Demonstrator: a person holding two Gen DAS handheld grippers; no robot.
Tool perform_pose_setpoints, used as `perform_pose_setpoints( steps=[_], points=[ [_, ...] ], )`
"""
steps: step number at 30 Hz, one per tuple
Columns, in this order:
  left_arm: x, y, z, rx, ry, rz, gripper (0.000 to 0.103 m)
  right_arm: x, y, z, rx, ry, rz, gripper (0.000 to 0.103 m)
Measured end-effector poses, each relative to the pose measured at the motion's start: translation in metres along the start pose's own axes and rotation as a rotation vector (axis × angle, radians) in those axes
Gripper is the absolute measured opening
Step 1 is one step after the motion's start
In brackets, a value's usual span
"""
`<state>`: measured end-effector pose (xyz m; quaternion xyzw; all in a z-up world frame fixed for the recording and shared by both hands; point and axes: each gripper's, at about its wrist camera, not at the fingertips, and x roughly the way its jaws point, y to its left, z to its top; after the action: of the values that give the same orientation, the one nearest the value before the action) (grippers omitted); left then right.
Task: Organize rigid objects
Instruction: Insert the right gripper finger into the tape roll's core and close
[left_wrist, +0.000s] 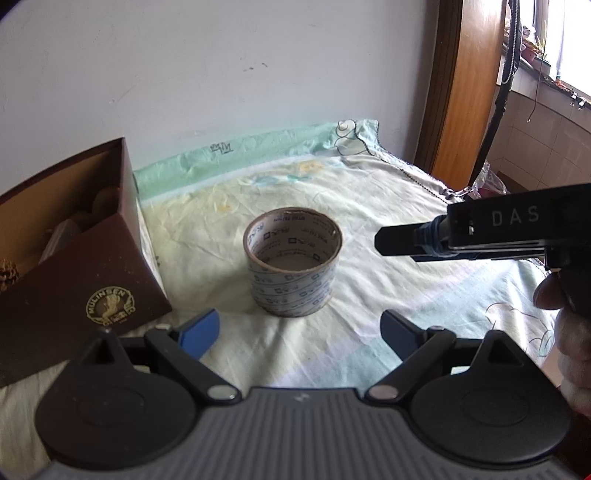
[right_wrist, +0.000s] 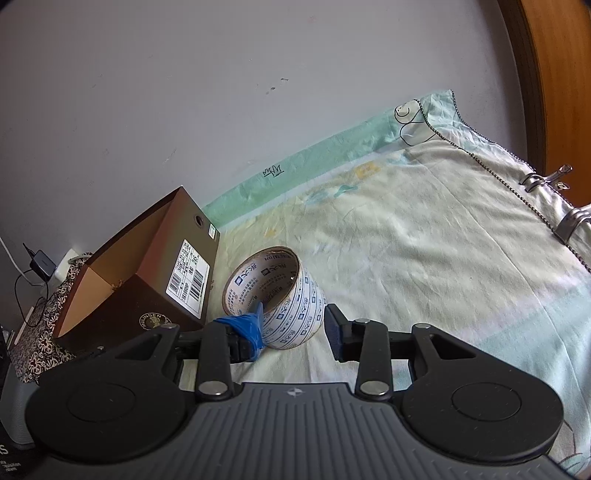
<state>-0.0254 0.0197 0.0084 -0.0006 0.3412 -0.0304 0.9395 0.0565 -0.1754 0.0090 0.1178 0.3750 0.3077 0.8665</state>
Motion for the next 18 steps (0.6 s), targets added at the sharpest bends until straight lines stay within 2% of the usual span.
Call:
perform_pose_setpoints(
  steps=[8,18],
  points=[
    [0.027,0.001,0.012,0.057,0.017,0.043,0.093,0.013,-0.005,0.011,0.003,0.016,0.022,0.021],
    [0.057,0.013,0.027,0.073,0.026,-0.001,0.093,0.048,-0.013,0.027,0.045,0.084,0.025,0.022]
  ],
)
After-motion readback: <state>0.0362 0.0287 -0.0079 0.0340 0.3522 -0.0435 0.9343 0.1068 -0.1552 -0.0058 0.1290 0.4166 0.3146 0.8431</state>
